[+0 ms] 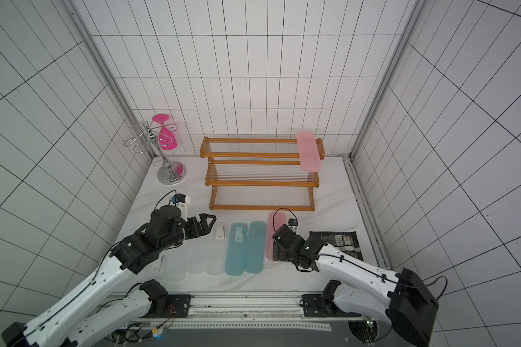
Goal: Place the pencil cases on the shelf according to color
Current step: Adjust the pencil case at the center of the board.
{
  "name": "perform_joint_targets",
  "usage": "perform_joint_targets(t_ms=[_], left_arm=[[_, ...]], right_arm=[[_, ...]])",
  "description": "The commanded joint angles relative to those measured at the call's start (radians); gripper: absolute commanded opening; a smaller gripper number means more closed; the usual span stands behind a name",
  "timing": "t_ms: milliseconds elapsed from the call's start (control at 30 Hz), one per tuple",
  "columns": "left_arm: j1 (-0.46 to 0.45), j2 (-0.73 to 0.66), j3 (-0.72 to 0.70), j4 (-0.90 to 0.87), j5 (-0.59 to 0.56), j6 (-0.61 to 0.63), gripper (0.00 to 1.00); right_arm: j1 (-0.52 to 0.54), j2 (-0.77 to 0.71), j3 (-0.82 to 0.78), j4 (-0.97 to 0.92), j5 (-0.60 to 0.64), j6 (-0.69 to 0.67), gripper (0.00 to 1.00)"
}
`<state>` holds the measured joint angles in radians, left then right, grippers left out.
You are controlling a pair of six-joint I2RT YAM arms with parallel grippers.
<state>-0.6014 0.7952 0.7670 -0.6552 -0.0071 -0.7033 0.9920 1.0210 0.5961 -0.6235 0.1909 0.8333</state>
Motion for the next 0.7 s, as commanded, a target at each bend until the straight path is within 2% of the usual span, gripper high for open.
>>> perform_joint_targets(t_ms=[0,100,333,667], left_arm=[[-0.003,0.001,-0.014,0.005,-0.004,0.006,0.98],[-0.002,0.013,-0.014,0.017,0.005,-0.003,0.98],[-0.003,0.036,-0.001,0.025,0.03,-0.005,0.98],[-0.003,0.022,-0.024,0.028,0.027,-0.007,0.98]], right_arm=[[-0.005,-0.045,0.007,-0.022,-0.019,-0.031,0.97],[-0.005,0.016,0.051,-0.018,-0.021,-0.045,0.98],[-0.005,0.264,0.143,0.03,-0.027,-0.078,0.97],[-0.015,0.409,0.189,0.099,-0.027,-0.105,0.97]])
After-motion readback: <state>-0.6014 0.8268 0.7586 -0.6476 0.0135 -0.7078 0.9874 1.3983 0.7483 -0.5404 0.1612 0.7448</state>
